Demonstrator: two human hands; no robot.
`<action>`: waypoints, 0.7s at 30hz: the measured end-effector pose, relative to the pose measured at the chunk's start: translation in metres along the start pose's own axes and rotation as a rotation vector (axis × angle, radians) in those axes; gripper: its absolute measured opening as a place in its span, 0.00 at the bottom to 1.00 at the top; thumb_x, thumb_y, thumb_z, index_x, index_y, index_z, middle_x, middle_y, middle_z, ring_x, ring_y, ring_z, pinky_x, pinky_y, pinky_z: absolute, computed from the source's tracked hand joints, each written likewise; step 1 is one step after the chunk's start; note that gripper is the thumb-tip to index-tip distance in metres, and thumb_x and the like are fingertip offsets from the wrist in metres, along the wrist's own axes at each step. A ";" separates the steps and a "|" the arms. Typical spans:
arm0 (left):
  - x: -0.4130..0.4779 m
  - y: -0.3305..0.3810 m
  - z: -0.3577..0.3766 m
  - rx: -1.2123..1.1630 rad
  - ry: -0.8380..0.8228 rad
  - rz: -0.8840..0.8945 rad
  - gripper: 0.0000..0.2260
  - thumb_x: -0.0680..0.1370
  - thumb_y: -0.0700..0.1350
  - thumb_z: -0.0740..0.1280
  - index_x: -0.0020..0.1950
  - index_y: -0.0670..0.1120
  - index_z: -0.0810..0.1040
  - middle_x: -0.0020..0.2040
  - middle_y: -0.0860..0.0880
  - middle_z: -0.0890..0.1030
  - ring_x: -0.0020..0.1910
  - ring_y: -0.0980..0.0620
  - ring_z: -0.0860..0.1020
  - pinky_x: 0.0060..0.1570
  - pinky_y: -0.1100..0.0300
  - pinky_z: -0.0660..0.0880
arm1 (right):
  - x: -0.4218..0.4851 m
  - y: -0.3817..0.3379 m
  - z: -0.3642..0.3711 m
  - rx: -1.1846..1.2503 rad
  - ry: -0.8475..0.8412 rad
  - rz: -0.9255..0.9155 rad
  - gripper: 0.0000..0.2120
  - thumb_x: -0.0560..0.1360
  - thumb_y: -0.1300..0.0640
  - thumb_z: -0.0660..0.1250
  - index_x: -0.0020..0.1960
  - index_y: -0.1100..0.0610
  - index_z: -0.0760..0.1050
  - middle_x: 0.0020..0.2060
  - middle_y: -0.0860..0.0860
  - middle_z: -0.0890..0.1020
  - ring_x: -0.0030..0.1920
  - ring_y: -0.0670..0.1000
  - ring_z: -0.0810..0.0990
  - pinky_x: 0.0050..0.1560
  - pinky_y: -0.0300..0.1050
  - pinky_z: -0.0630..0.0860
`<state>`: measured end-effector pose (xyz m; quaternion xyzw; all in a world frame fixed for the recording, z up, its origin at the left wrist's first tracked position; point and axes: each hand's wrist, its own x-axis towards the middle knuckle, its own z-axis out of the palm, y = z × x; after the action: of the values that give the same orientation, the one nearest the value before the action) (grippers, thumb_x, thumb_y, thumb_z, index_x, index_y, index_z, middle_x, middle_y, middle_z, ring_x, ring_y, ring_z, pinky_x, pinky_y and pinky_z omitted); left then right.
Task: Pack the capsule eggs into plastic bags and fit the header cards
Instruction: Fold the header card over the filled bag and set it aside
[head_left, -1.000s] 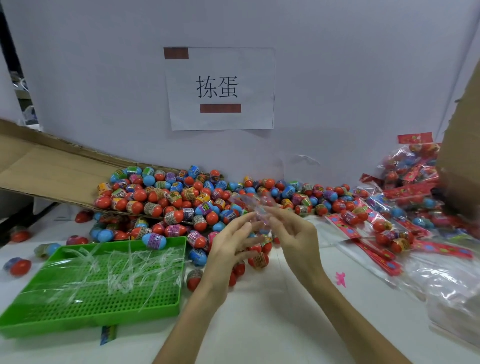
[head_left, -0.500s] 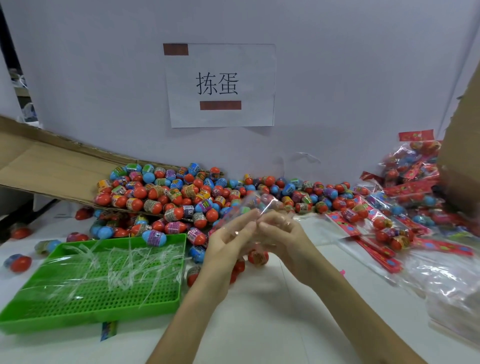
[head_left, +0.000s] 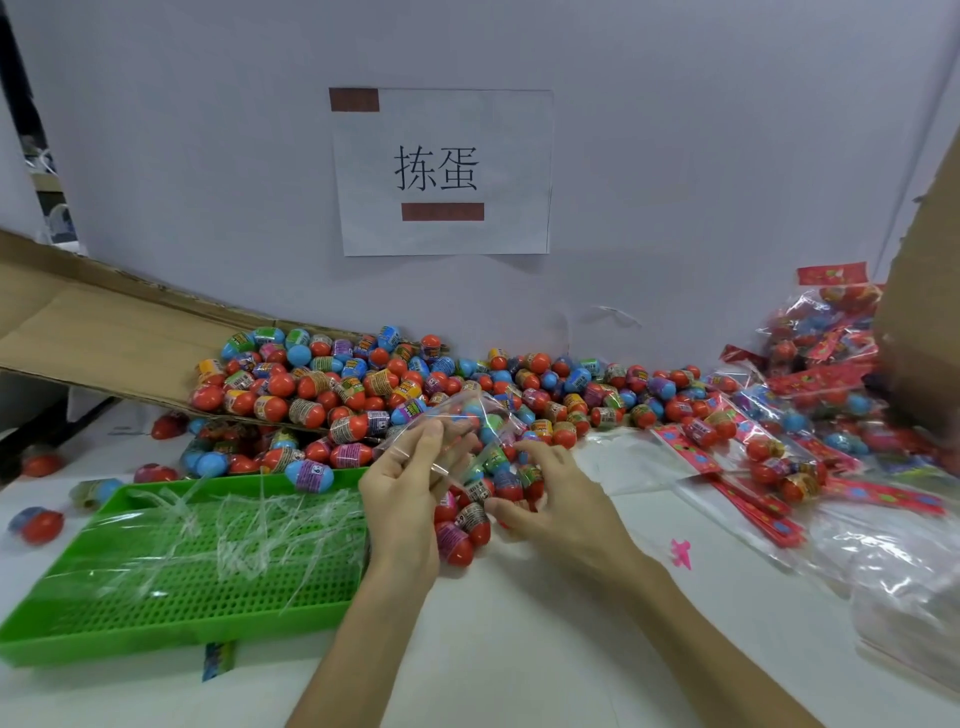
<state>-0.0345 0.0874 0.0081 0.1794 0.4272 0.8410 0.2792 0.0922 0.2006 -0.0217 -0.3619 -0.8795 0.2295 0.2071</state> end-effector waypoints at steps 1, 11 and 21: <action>0.000 0.001 0.000 -0.005 0.006 -0.001 0.11 0.81 0.40 0.69 0.43 0.47 0.89 0.49 0.42 0.88 0.51 0.44 0.87 0.53 0.53 0.84 | 0.000 0.001 0.003 -0.043 -0.018 -0.024 0.33 0.74 0.34 0.69 0.75 0.41 0.64 0.66 0.40 0.69 0.62 0.47 0.75 0.60 0.45 0.76; 0.000 0.001 -0.001 -0.083 0.028 -0.063 0.08 0.82 0.40 0.68 0.56 0.39 0.84 0.51 0.41 0.88 0.50 0.45 0.88 0.43 0.59 0.83 | 0.002 0.008 0.000 0.135 0.141 -0.121 0.16 0.78 0.48 0.72 0.65 0.46 0.78 0.55 0.40 0.81 0.54 0.42 0.77 0.59 0.42 0.77; 0.003 0.002 -0.003 -0.188 0.100 -0.091 0.09 0.83 0.42 0.67 0.57 0.40 0.84 0.54 0.41 0.87 0.52 0.46 0.87 0.42 0.61 0.83 | -0.002 -0.010 -0.011 0.255 0.487 -0.445 0.23 0.80 0.53 0.67 0.73 0.60 0.73 0.60 0.45 0.79 0.61 0.39 0.76 0.60 0.31 0.76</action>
<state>-0.0393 0.0866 0.0080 0.0907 0.3676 0.8717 0.3110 0.0945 0.1957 -0.0078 -0.1768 -0.8258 0.1935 0.4993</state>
